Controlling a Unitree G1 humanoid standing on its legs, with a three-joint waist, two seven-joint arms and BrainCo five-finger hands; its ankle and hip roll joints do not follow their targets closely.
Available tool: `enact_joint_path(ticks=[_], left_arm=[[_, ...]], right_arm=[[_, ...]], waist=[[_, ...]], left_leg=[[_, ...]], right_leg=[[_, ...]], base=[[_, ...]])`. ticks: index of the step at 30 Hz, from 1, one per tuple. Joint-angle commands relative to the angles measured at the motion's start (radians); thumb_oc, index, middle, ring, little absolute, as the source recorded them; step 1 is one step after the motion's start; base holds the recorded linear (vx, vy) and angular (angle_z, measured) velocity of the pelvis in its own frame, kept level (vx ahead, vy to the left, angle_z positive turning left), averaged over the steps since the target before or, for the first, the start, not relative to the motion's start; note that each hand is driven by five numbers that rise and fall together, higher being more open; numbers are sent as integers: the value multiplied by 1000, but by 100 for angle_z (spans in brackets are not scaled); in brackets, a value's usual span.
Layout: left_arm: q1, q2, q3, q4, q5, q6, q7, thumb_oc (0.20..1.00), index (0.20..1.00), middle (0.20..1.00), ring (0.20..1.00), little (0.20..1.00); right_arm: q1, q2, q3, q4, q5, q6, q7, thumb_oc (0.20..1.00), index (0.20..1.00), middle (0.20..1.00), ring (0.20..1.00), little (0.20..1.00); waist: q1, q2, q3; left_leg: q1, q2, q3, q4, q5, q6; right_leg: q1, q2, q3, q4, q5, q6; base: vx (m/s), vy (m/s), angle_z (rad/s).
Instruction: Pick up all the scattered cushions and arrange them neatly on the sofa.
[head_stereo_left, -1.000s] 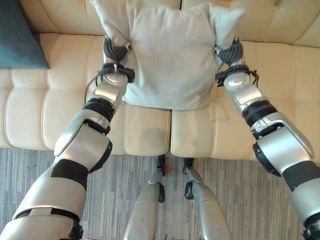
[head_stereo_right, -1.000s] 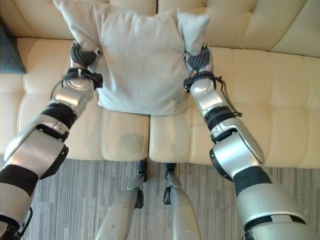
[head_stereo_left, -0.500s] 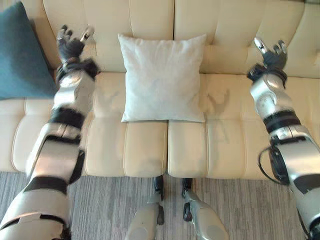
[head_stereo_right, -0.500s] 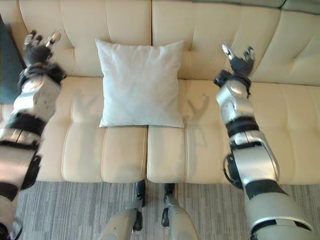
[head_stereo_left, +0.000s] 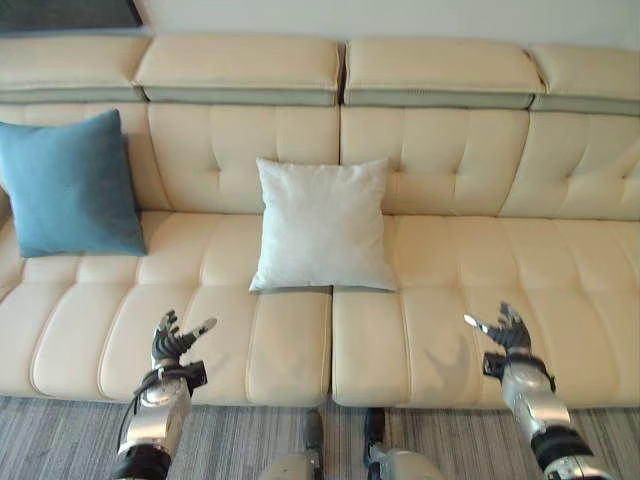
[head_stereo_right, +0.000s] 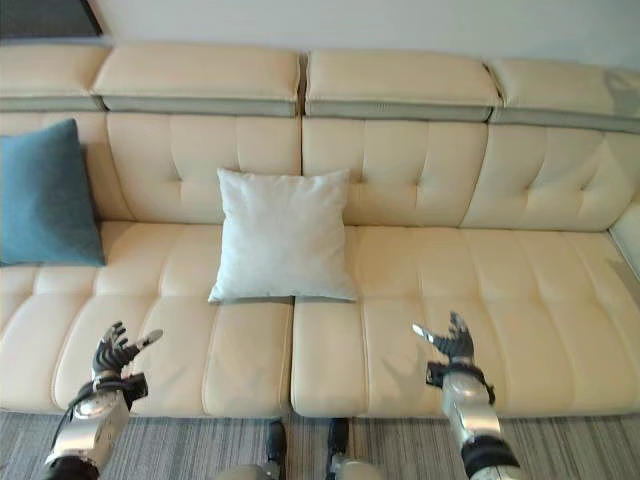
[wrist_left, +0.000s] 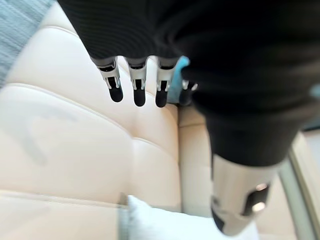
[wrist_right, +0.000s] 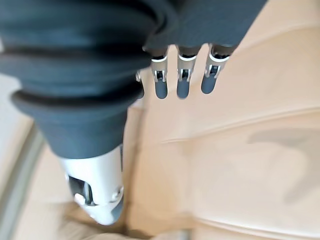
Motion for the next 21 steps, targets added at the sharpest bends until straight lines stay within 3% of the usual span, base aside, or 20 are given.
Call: enact_joint_path(ticks=[1, 7, 13, 14, 18, 21], left_arm=[[-37, 6, -22, 96, 93, 1, -68, 1000, 1000, 1000, 1000, 1000], [-36, -34, -61, 256, 123, 16, -109, 1000, 1000, 1000, 1000, 1000], [-64, -43, -73, 283, 114, 5, -94, 1000, 1000, 1000, 1000, 1000], [-68, -39, -72, 280, 112, 2, -90, 1000, 1000, 1000, 1000, 1000], [-68, -33, -76, 259, 95, -4, -90, 1000, 1000, 1000, 1000, 1000], [-57, -29, -73, 268, 88, 1, -97, 1000, 1000, 1000, 1000, 1000]], right_arm=[[-10, -26, 9, 78, -14, -18, 71, 1000, 1000, 1000, 1000, 1000], [4, -36, 49, 233, -103, 8, 107, 1000, 1000, 1000, 1000, 1000], [-14, -12, 53, 241, -93, -3, 93, 1000, 1000, 1000, 1000, 1000], [-24, -6, 59, 240, -90, -6, 94, 1000, 1000, 1000, 1000, 1000], [-32, 5, 77, 232, -80, -20, 106, 1000, 1000, 1000, 1000, 1000], [-22, 8, 76, 230, -74, -20, 113, 1000, 1000, 1000, 1000, 1000]], waist=[[7, 1, -26], [10, -7, -28], [4, -6, 5], [5, -2, 19], [7, 14, 25], [19, -1, 1]], left_leg=[[62, 6, 7, 2, -81, -42], [80, 1, 1, 2, -86, -35], [62, 8, 26, 2, -77, -30], [53, 16, 35, 2, -68, -26], [27, 34, 47, 2, -53, -14], [23, 27, 50, 2, -56, -16]], right_leg=[[92, -34, -39, 1, -103, 100], [112, -37, -41, 1, -98, 105], [81, -37, -33, 1, -67, 113], [63, -33, -26, 46, -77, 110], [55, -22, -15, 304, -229, 82], [133, -27, -4, 304, -241, 87]], base=[[-25, 45, -4], [-38, 54, 1], [-121, 39, -1], [-239, 14, -15], [-150, 1, -22], [-88, -113, -9]])
